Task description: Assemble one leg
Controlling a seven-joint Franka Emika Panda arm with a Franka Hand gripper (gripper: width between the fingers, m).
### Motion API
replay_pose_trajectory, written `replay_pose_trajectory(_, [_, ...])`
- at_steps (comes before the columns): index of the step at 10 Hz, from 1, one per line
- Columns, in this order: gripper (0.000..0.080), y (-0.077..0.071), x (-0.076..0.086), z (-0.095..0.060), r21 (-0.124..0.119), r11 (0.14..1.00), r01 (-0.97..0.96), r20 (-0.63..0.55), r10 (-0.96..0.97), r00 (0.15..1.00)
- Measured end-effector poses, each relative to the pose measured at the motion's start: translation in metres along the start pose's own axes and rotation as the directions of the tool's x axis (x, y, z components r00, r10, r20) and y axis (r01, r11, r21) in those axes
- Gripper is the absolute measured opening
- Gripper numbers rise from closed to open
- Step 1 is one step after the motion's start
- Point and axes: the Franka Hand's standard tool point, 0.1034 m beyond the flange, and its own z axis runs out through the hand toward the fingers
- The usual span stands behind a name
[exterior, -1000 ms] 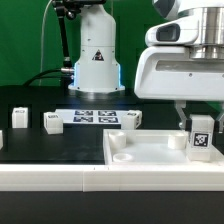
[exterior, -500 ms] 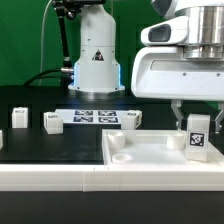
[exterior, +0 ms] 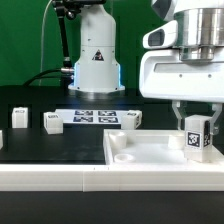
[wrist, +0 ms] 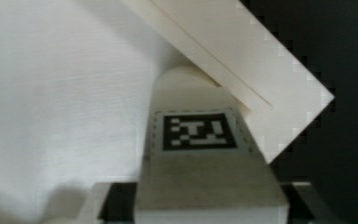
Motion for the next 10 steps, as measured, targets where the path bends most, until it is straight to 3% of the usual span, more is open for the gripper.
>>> replay_pose_trajectory(3, [0.0292,0.0023,-0.0002,-0.0001,-0.01,0.94,-0.342,0.022,0.342,0.939])
replay_pose_trajectory(6, [0.0292,0.0037,0.0007,0.0,-0.033,0.83,-0.556,0.037,0.557,0.83])
replay_pose_trajectory(10, [0.0293,0.0034,-0.0003,0.0002,-0.035,0.794,-0.607,0.043,0.608,0.793])
